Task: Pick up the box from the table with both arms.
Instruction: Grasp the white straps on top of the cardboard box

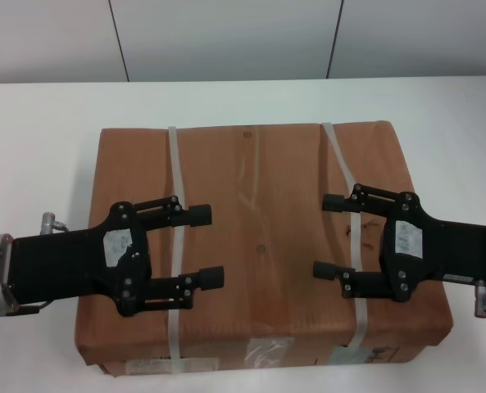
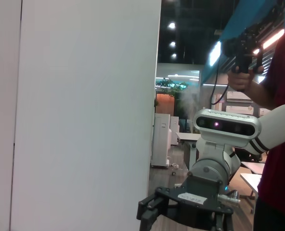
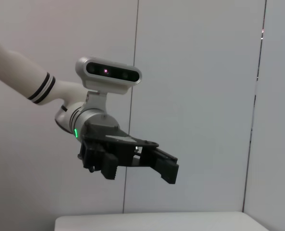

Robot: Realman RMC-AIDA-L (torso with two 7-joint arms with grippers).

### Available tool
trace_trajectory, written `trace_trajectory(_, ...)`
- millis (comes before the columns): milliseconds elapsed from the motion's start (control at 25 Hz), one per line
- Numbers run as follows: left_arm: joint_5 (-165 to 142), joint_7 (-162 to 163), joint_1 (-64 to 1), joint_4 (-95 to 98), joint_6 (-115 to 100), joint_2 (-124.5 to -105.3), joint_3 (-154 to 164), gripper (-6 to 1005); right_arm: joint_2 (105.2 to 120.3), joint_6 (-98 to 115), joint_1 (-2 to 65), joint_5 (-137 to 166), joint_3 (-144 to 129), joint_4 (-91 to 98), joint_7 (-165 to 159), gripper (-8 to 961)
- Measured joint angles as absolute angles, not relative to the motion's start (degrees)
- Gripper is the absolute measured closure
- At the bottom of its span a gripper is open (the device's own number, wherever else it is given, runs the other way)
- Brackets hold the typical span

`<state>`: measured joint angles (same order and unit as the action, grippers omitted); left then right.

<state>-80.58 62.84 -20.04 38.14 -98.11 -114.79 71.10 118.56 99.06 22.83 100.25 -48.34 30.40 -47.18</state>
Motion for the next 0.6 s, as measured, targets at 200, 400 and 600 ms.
trace_trajectory(200,-80.58,62.85,-20.04,38.12,-98.0,-114.83,70.99,247,118.57,98.73,22.35,98.92,-48.34,30.26,-46.71,129)
trace_trajectory(400,-80.5,66.17,-19.79,37.79,-97.0,-115.81,65.32,250,118.57,94.55,21.49,94.55,-48.33,29.61,-48.99,130)
trace_trajectory(600,-80.76,72.39,-18.89,36.59,-92.28,-116.3,58.85,253,118.61,88.03,20.95,90.19,-48.34,26.94,-53.72,131)
